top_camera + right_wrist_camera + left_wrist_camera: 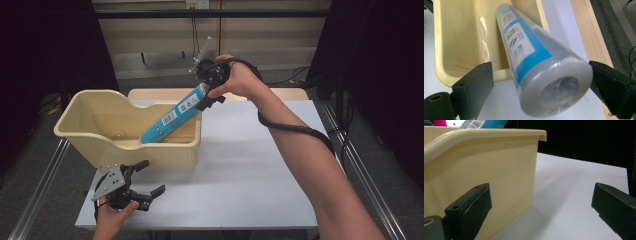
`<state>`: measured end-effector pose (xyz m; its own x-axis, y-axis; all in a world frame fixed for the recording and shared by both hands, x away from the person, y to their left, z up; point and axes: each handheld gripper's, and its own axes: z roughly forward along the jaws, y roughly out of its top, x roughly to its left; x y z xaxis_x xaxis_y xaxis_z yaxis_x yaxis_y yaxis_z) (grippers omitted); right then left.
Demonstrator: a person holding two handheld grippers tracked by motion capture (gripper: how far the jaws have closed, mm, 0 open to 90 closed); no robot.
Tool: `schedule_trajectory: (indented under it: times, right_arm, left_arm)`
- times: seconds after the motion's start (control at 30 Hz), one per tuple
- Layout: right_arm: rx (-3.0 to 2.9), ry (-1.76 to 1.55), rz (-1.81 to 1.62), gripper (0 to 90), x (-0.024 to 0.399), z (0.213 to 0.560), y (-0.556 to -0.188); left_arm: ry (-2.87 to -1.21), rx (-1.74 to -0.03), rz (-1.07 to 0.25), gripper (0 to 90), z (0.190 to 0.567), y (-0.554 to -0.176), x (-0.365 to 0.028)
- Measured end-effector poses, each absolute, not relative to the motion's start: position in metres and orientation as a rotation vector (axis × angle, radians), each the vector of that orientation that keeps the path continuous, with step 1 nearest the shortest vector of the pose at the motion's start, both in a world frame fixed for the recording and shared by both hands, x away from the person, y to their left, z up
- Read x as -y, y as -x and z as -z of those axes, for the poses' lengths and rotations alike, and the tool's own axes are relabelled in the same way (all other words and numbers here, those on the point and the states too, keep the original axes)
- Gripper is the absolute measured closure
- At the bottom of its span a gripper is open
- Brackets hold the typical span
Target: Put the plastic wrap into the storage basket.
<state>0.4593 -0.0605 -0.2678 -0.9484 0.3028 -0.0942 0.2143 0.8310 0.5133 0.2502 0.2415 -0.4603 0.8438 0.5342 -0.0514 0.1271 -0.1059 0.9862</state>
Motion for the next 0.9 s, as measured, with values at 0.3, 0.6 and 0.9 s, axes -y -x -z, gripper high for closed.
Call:
schedule_trajectory:
  times: [0.3,0.6,0.9]
  right_arm:
    - [-2.844,-0.456,-0.757,6.9,0.085,0.267,-0.458]
    - [-2.842,-0.473,-0.797,6.4,0.105,0.272,-0.450]
    - [-2.810,-0.498,-0.906,5.8,0.123,0.279,-0.441]
  left_arm:
    - [-1.664,-0.522,-0.365,2.7,0.461,-0.251,-0.240]
    - [-1.676,-0.516,-0.373,2.7,0.461,-0.252,-0.239]
    - [-1.682,-0.516,-0.380,2.7,0.460,-0.252,-0.239]
